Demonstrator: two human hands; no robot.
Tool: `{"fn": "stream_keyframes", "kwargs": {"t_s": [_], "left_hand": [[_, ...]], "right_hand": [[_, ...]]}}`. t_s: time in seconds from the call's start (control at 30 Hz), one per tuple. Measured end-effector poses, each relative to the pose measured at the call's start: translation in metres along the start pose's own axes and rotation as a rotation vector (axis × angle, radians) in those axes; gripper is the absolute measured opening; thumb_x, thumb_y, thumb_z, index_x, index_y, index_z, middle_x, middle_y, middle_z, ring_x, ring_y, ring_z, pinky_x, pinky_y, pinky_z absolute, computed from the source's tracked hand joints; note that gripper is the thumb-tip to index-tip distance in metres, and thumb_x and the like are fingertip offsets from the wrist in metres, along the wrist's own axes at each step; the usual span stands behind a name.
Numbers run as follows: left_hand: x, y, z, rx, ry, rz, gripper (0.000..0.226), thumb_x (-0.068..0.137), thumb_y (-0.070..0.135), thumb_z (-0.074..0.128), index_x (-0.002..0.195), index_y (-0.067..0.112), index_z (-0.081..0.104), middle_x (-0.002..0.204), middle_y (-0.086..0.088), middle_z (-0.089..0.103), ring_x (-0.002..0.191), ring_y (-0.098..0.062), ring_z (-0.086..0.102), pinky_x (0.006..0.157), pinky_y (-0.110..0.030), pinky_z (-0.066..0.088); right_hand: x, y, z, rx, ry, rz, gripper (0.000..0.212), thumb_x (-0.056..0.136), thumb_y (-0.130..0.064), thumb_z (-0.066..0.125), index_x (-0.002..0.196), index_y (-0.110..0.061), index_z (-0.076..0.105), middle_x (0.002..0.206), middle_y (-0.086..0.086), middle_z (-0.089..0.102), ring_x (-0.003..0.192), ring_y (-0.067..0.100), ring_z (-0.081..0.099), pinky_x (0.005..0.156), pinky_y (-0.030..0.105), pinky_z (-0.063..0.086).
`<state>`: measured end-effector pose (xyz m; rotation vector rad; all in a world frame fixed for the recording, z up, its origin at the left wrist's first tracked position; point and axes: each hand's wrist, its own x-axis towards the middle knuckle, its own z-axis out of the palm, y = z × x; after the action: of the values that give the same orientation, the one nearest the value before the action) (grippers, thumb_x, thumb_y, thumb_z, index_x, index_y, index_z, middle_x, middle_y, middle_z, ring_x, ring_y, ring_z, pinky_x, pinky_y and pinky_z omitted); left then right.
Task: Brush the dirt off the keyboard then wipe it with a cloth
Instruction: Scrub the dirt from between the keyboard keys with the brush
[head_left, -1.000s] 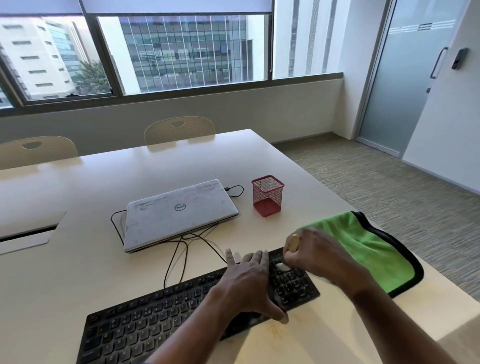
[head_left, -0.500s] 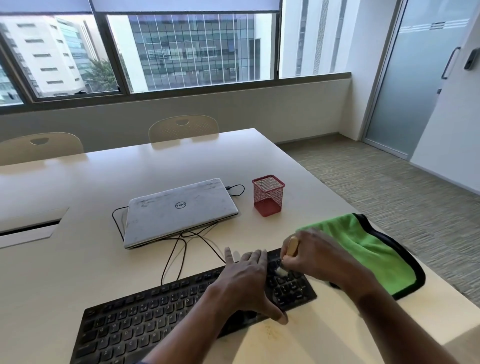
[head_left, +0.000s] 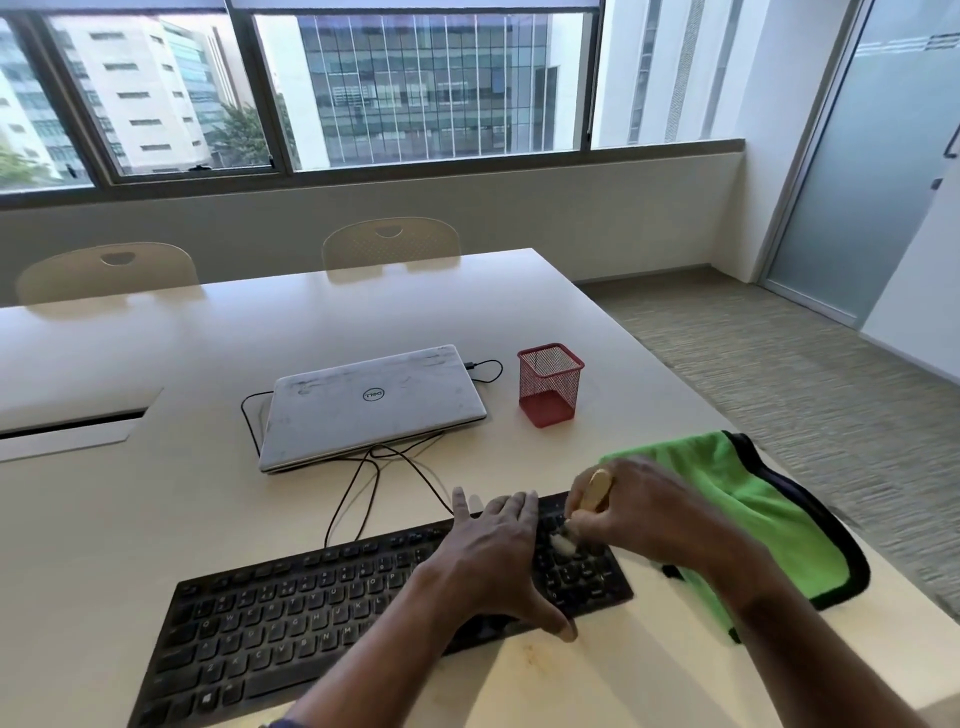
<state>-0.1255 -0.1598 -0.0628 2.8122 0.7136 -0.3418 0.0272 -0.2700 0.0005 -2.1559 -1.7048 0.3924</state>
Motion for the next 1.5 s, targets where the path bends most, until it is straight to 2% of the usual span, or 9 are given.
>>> {"fn": "stream_keyframes", "kwargs": {"t_s": [0.1, 0.27, 0.4, 0.53, 0.7, 1.0, 1.27, 1.4, 1.5], "left_hand": [[0.0, 0.0, -0.001, 0.005, -0.011, 0.0, 0.142, 0.068, 0.079, 0.073, 0.161, 0.006, -0.006, 0.171, -0.009, 0.004, 0.157, -0.025, 0.005, 0.119, -0.069, -0.009], [0.002, -0.002, -0.001, 0.014, -0.012, 0.014, 0.144, 0.067, 0.081, 0.072, 0.161, 0.006, -0.006, 0.17, -0.01, 0.007, 0.156, -0.025, 0.009, 0.118, -0.069, -0.01], [0.004, -0.003, -0.003, 0.021, -0.032, 0.019, 0.144, 0.067, 0.081, 0.072, 0.16, 0.004, -0.007, 0.17, -0.012, 0.004, 0.157, -0.026, 0.006, 0.119, -0.069, -0.009], [0.005, -0.003, -0.003, 0.041, -0.033, 0.029, 0.145, 0.067, 0.083, 0.07, 0.159, 0.003, -0.009, 0.17, -0.013, 0.001, 0.157, -0.027, 0.004, 0.119, -0.068, -0.011], [0.007, -0.004, -0.003, 0.044, -0.045, 0.042, 0.145, 0.068, 0.082, 0.071, 0.159, 0.003, -0.011, 0.17, -0.014, -0.002, 0.157, -0.028, 0.0, 0.12, -0.062, -0.015], [0.007, -0.004, -0.003, 0.044, -0.043, 0.057, 0.145, 0.068, 0.083, 0.07, 0.159, 0.003, -0.011, 0.17, -0.014, -0.004, 0.157, -0.026, -0.003, 0.121, -0.063, -0.013], [0.006, -0.004, -0.001, 0.022, -0.031, 0.054, 0.145, 0.069, 0.081, 0.071, 0.159, 0.003, -0.01, 0.17, -0.014, -0.004, 0.157, -0.026, -0.004, 0.12, -0.063, -0.013], [0.005, -0.004, 0.001, 0.02, -0.027, 0.053, 0.146, 0.068, 0.082, 0.071, 0.159, 0.003, -0.01, 0.17, -0.014, -0.005, 0.157, -0.026, -0.004, 0.121, -0.064, -0.012], [0.007, -0.007, 0.004, 0.014, -0.013, 0.062, 0.147, 0.067, 0.083, 0.071, 0.159, 0.003, -0.01, 0.17, -0.014, -0.004, 0.157, -0.026, -0.003, 0.12, -0.064, -0.014]], "right_hand": [[-0.001, -0.003, -0.001, -0.004, -0.09, -0.012, 0.009, 0.077, -0.037, 0.072, 0.077, -0.03, 0.077, 0.072, -0.013, 0.072, 0.066, 0.003, 0.066, 0.056, 0.013, 0.045], [0.002, 0.004, -0.004, -0.104, 0.026, 0.063, 0.008, 0.074, -0.035, 0.069, 0.072, -0.029, 0.074, 0.069, -0.009, 0.069, 0.06, 0.004, 0.062, 0.05, 0.014, 0.039], [-0.002, -0.002, -0.004, -0.014, -0.12, 0.025, 0.011, 0.076, -0.034, 0.069, 0.074, -0.025, 0.076, 0.07, -0.009, 0.072, 0.053, 0.003, 0.059, 0.051, 0.017, 0.045], [-0.004, 0.001, -0.003, -0.07, -0.017, 0.086, 0.01, 0.071, -0.037, 0.069, 0.072, -0.028, 0.074, 0.065, -0.016, 0.068, 0.059, 0.002, 0.061, 0.052, 0.013, 0.04], [-0.008, -0.002, -0.003, -0.009, -0.118, 0.086, 0.01, 0.075, -0.034, 0.069, 0.075, -0.026, 0.076, 0.069, -0.014, 0.071, 0.06, 0.003, 0.064, 0.057, 0.02, 0.051], [-0.015, -0.005, -0.004, -0.112, -0.069, 0.14, 0.012, 0.075, -0.037, 0.067, 0.077, -0.029, 0.074, 0.069, -0.013, 0.07, 0.061, 0.004, 0.065, 0.051, 0.015, 0.043], [0.006, -0.012, -0.001, 0.023, 0.338, 0.249, 0.01, 0.082, -0.039, 0.074, 0.084, -0.03, 0.078, 0.077, -0.01, 0.075, 0.072, 0.009, 0.068, 0.065, 0.024, 0.048], [0.017, -0.005, 0.01, 0.013, 0.246, 0.287, 0.016, 0.082, -0.041, 0.07, 0.087, -0.028, 0.078, 0.078, -0.008, 0.073, 0.074, 0.013, 0.066, 0.066, 0.025, 0.05], [0.02, 0.0, 0.012, -0.036, 0.167, 0.325, 0.02, 0.074, -0.037, 0.064, 0.067, -0.02, 0.07, 0.059, -0.004, 0.063, 0.057, 0.009, 0.059, 0.05, 0.022, 0.041]]}}
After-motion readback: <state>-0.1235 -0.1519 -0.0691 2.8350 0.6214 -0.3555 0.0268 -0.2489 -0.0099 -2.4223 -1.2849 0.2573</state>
